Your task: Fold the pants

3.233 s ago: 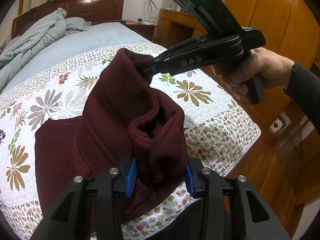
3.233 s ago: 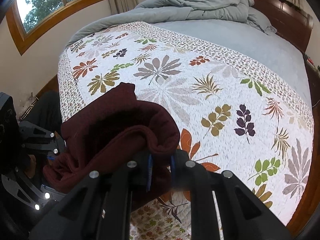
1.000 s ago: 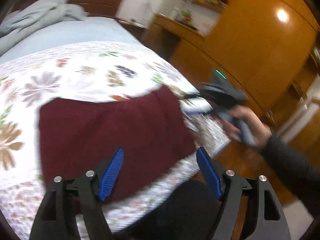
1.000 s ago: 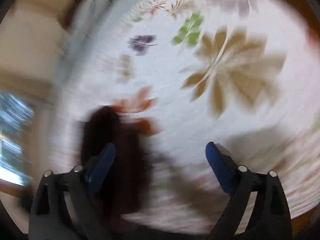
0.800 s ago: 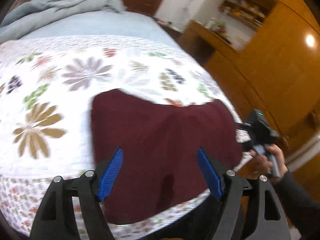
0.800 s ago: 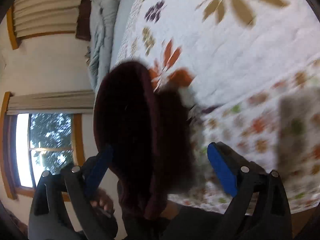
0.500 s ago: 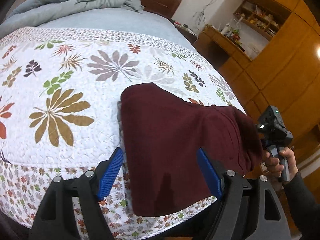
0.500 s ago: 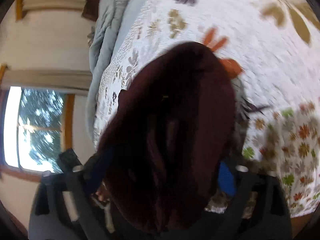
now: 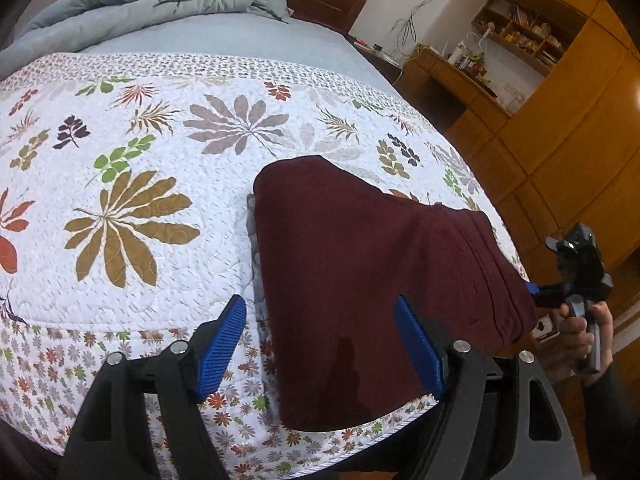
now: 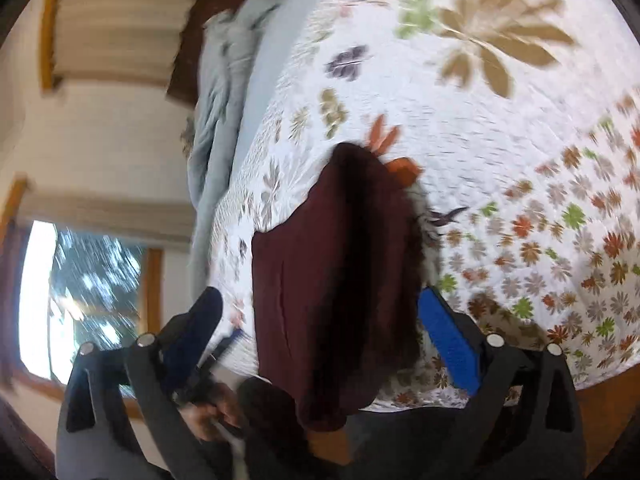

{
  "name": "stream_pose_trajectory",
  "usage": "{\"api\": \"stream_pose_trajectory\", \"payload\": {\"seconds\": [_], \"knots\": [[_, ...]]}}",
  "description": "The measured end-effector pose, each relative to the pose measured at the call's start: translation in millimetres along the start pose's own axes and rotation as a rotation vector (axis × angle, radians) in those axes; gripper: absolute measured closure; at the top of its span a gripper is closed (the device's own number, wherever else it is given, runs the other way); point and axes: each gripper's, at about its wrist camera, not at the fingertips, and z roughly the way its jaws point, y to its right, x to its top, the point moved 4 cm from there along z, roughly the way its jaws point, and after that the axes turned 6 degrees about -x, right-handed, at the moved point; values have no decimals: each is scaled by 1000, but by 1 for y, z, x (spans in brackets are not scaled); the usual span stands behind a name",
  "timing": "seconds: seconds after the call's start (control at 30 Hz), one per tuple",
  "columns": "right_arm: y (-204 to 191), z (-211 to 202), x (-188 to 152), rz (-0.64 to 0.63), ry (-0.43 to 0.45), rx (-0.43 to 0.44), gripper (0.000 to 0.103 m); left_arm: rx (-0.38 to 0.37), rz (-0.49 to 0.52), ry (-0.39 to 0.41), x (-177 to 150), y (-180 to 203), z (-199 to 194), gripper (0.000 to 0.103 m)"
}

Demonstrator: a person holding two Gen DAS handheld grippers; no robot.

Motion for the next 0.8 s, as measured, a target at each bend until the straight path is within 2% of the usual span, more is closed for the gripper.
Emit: {"api": "stream_pose_trajectory", "payload": {"seconds": [0.1,0.13,0.2,0.23,0.27,0.33,0.37,0.4,0.47,0.53,0.57,0.6,0.67,0.7,0.73,0.8], "knots": [[-2,32,-10,-92,-58,-175,3,-6,-10,-1,1,3,1,26],[3,45,-8,-94,-79,-190,3,-8,-11,3,2,4,0,26],[11,58,-3,-45,-130,-123,7,-10,-6,12,3,7,-2,26],[7,62,-2,-39,-150,-47,16,-7,0,20,4,9,-4,26],[1,62,-1,-69,-150,-39,39,-3,2,24,5,9,-5,26],[-12,65,-1,-157,-155,-118,59,4,0,27,6,7,-7,26],[-18,69,-1,-182,-171,-149,76,9,-6,29,7,4,-6,26],[-23,70,1,-192,-177,-152,81,10,-10,29,7,3,-6,26],[-46,60,-1,-270,-147,-119,84,-4,-27,34,7,0,-6,26],[-67,43,-7,-347,-101,-35,84,-30,-39,51,6,-2,-7,26],[-64,41,-9,-339,-91,-21,84,-39,-39,61,7,-3,-8,26],[-43,46,-9,-291,-102,-31,84,-47,-42,71,7,-4,-8,26],[-8,69,-8,-232,-148,-104,83,-102,-97,83,13,-10,-4,27],[-3,78,-7,-221,-148,-110,83,-132,-122,87,17,-11,-2,27],[-2,80,-6,-203,-136,-78,83,-168,-137,94,21,-10,-1,27],[-13,77,-2,-212,-112,-48,83,-226,-128,120,35,-3,-1,27]]}}
